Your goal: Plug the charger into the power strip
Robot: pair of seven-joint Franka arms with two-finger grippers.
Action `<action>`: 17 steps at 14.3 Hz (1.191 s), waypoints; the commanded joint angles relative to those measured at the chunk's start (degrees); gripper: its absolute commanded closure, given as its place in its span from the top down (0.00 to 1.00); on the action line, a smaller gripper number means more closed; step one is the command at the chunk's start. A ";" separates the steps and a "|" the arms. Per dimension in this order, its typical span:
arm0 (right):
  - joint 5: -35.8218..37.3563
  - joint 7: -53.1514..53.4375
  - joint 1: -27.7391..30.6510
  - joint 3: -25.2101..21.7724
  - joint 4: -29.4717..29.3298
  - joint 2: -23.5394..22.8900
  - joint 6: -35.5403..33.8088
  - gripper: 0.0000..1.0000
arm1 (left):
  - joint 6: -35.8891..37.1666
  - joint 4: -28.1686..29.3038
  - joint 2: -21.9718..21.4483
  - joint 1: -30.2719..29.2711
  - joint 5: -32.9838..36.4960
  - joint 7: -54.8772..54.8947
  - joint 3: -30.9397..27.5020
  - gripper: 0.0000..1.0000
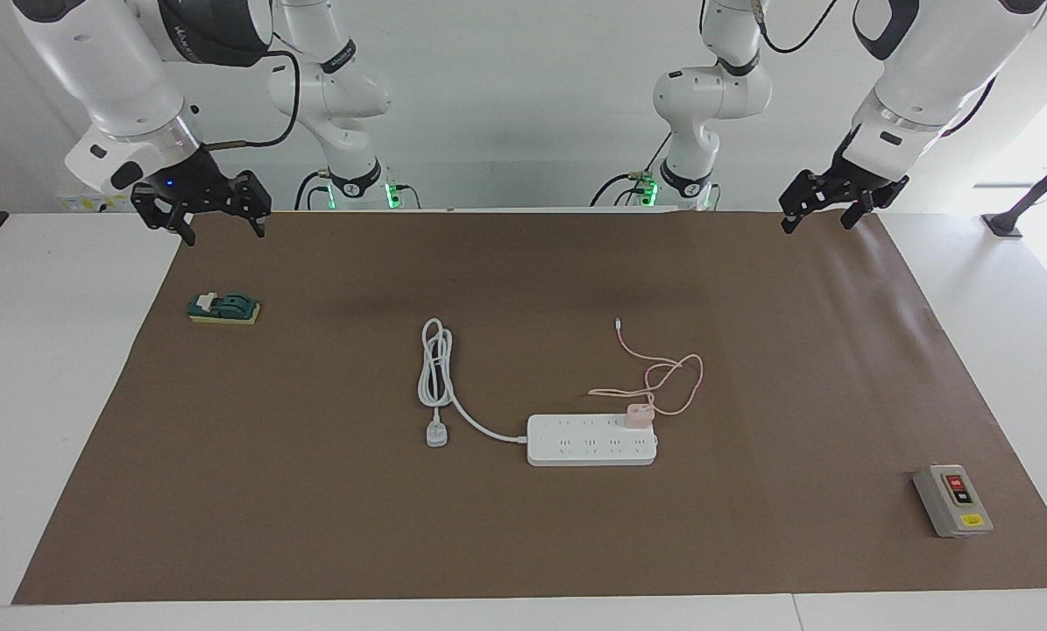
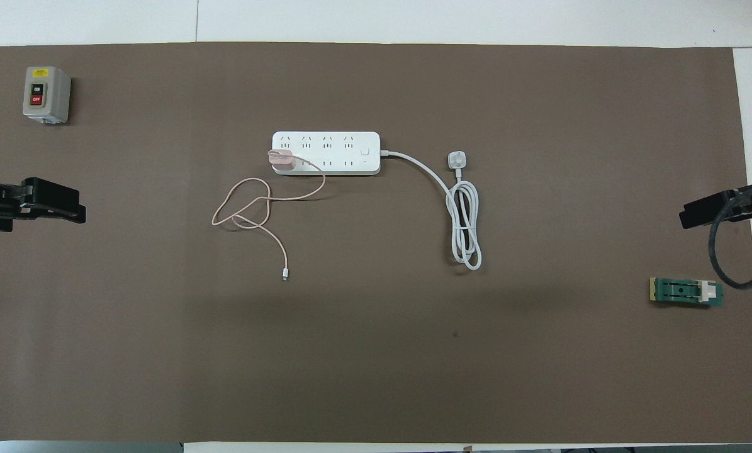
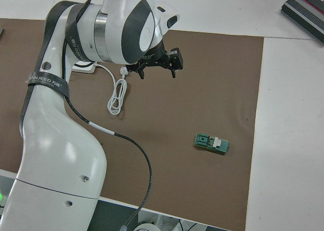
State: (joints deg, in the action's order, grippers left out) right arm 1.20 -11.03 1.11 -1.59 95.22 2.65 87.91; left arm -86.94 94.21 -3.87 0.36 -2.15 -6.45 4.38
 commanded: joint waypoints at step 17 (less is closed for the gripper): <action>-0.85 0.21 0.82 0.36 0.85 0.95 0.16 1.00 | 0.19 -0.08 -0.26 0.87 2.23 0.82 -0.87 1.00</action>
State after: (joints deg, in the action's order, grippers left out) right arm 1.20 -11.03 1.11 -1.59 95.21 2.65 87.91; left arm -86.95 94.21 -3.87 0.38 -0.85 -6.33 4.37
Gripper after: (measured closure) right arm 0.000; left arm 0.000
